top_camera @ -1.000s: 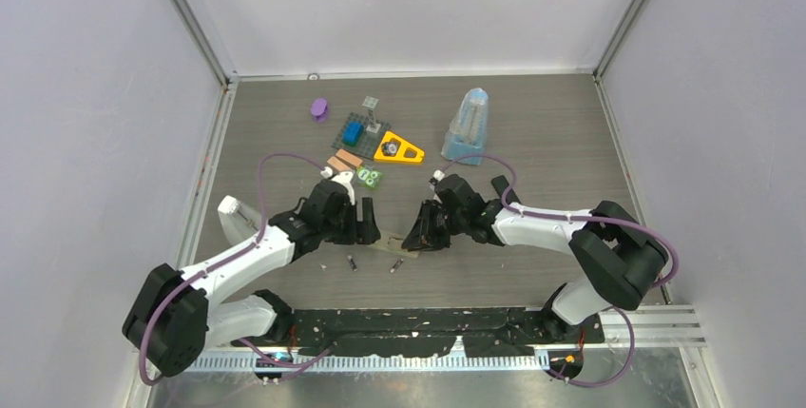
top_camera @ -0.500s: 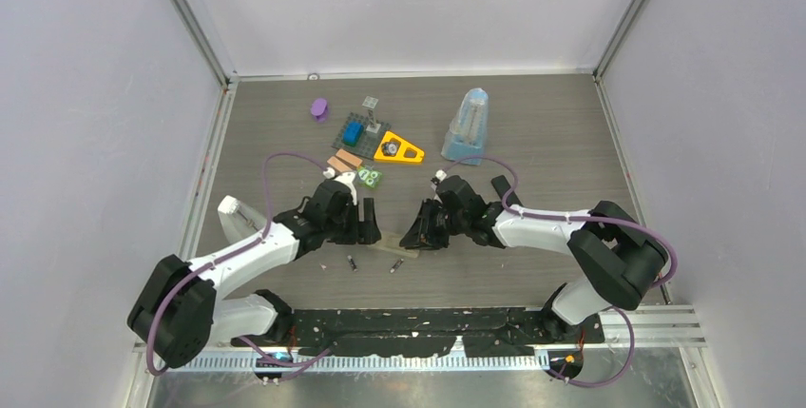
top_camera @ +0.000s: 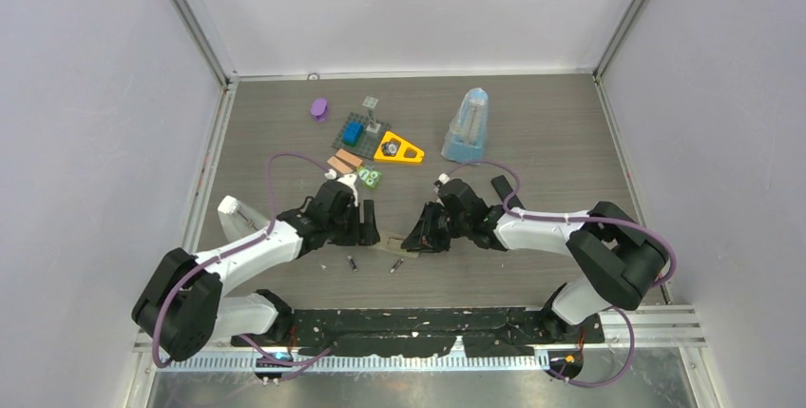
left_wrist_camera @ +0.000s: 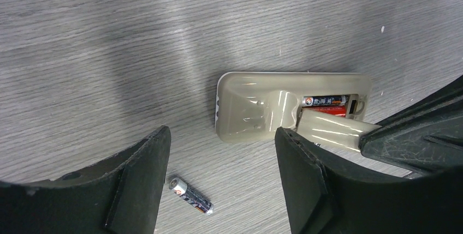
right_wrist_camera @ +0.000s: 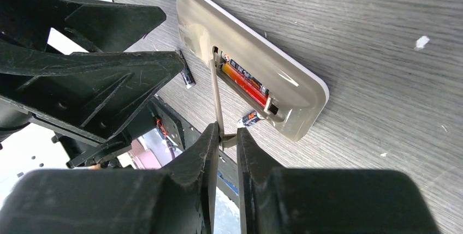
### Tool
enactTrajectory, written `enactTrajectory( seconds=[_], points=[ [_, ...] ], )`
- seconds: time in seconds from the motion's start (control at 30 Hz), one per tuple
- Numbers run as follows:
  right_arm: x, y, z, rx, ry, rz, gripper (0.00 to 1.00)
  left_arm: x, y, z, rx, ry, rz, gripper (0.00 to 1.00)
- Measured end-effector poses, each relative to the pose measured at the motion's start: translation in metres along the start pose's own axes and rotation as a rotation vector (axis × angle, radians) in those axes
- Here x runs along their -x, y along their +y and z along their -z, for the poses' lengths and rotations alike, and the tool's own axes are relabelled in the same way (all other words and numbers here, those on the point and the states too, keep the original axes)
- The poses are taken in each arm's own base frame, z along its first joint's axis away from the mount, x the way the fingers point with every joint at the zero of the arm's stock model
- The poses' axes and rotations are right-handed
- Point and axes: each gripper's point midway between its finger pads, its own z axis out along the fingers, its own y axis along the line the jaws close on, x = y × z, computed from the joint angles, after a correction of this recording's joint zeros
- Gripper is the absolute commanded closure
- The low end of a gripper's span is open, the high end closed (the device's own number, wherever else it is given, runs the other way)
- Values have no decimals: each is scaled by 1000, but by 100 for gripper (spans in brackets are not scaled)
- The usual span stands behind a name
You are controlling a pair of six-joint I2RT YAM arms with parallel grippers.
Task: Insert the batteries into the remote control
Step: Load the battery cover into the remote control.
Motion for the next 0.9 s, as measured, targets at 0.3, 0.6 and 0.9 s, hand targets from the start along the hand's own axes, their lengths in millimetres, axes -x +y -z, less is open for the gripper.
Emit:
enactTrajectory(
  seconds=[0.3,0.6,0.9],
  points=[
    [1,-1,5,22,-21,-12,95,-6,4,-6,18,29,2,34],
    [7,5,8,51,-47,-13,95,-6,6,-8,27,29,3,36],
    [6,4,3,61,-31,-15,95,-6,6,-8,28,29,3,36]
  ],
)
